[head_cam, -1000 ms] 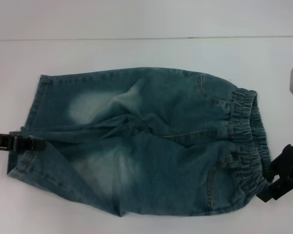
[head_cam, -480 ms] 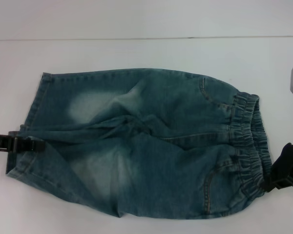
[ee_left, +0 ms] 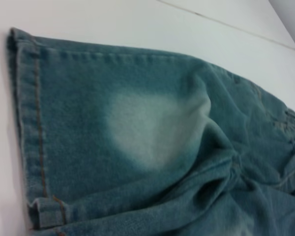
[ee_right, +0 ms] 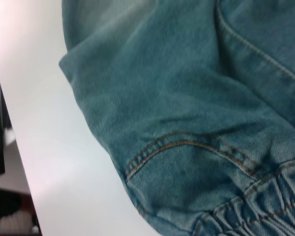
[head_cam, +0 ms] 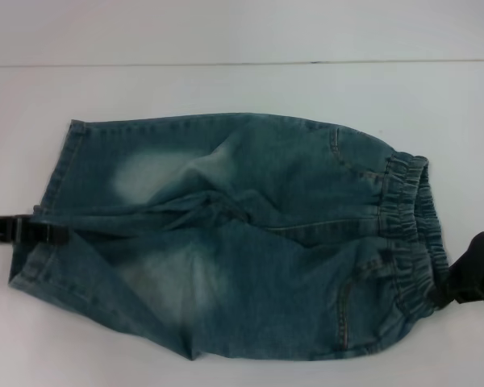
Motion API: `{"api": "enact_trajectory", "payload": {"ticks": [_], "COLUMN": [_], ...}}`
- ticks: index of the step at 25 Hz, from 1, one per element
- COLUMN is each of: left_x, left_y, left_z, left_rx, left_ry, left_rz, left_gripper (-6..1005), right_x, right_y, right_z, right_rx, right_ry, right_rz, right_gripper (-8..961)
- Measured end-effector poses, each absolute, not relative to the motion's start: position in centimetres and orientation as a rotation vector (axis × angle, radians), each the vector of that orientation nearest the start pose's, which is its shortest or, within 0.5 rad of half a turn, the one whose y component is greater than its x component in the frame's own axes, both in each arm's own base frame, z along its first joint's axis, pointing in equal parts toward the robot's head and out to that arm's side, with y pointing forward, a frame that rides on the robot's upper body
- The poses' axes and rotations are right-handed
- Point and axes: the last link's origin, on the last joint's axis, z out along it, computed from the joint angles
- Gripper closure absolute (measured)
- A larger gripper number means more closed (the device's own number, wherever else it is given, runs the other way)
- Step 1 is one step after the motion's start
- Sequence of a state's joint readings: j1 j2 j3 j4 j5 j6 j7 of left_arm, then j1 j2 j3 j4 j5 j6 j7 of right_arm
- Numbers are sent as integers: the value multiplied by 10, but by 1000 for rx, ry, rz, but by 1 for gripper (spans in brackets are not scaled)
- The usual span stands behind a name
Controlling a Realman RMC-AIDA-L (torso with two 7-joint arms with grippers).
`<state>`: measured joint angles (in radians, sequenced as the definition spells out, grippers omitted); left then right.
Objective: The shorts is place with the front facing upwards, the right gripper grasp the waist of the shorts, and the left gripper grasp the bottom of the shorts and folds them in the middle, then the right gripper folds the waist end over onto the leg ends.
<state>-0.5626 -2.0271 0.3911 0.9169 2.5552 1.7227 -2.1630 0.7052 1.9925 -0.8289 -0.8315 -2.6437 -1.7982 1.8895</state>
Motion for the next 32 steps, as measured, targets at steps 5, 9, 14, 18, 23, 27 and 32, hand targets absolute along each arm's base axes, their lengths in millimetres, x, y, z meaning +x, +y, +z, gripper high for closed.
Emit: {"api": "enact_trajectory", "payload": {"ticks": [5,9,14,18,23,27,32], "left_x": [-309,-304,-310,-315,-325,-331,-333], "left_y": [328,339,352,361,369,374,378], "left_z": [81,88,88,89,88,79,71], "left_rx": [-2270,-2233,-2149,-2077,-1972,-1917,-1905], "left_ry": [-1691,-1690,-1694,-1690,-1688,-1676,-1628], "left_rz": [-383,-452,-495,-550,-602,-627,-663], "left_gripper": [951,950,950,950,950,950,950], "right_x": [282,294,305,314,324,323,322], "right_y": [328,328,335,341,347,352,359], "right_z": [46,55,65,67,60,51,47], "right_rx": [-2943,-2849,-2664,-2500,-2381,-2294,-2216], "right_ry": [1068,1117,1166,1203,1235,1264,1251], "right_rz": [-146,102,414,577,596,692,734], "right_gripper": [934,932,930,927,925,923,920]}}
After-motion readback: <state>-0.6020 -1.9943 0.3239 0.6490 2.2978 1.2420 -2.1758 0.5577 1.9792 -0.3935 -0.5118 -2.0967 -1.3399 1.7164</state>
